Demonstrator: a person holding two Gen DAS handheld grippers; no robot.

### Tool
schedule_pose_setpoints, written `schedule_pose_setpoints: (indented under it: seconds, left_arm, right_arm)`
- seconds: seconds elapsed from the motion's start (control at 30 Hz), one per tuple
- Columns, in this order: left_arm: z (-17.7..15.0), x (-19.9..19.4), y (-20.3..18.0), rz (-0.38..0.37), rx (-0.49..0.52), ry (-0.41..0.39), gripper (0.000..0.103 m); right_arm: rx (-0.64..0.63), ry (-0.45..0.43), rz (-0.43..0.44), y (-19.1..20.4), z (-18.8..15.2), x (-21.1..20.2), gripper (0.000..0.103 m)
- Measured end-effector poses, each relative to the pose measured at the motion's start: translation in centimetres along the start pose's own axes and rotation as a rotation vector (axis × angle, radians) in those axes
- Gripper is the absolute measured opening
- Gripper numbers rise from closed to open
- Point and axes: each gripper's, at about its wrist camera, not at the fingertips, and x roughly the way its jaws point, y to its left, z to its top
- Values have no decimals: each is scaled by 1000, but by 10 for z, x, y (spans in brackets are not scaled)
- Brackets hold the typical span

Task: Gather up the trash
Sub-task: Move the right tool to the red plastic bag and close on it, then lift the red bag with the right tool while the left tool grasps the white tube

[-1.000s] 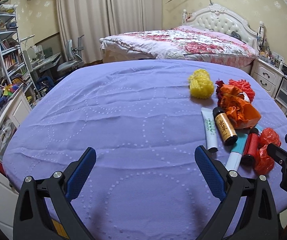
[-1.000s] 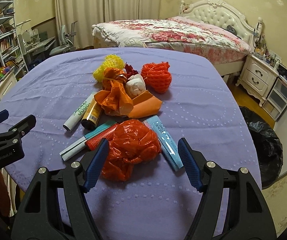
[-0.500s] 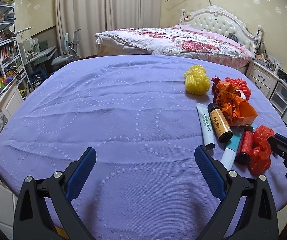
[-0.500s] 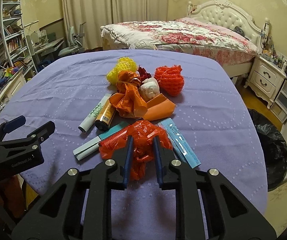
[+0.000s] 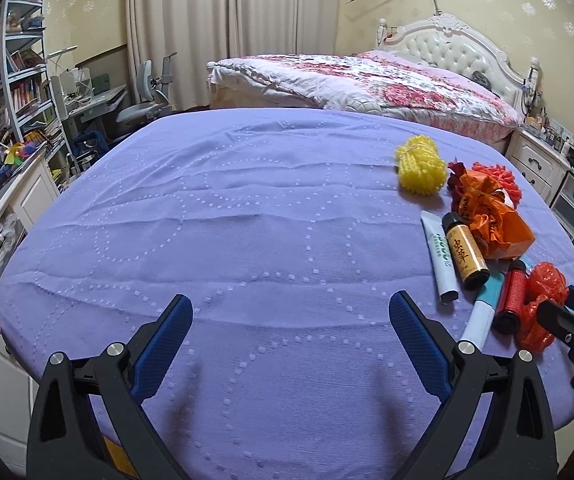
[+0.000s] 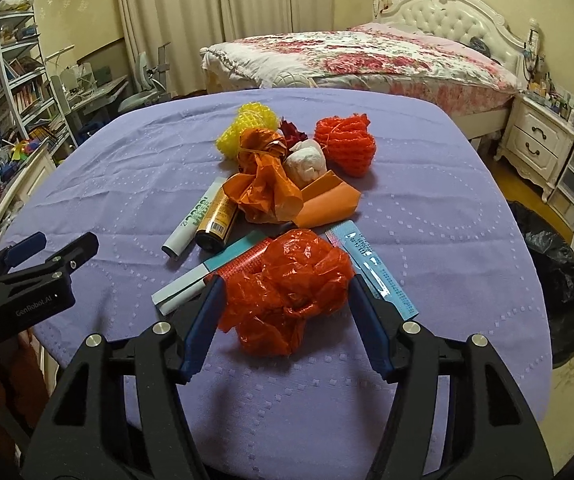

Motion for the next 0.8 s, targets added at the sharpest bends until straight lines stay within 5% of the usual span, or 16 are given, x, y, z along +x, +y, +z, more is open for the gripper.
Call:
schedule_pose_setpoints:
  seconds: [0.27,0.8]
  left_arm:
    - [-2,2,-7,-21,7,8,96]
    - [10,16,-56,-71,64,34,96]
  right_arm:
    - [-51,-13,-41,5,-4,-2,48]
    - [32,-61,-133,-54,8,-18,47]
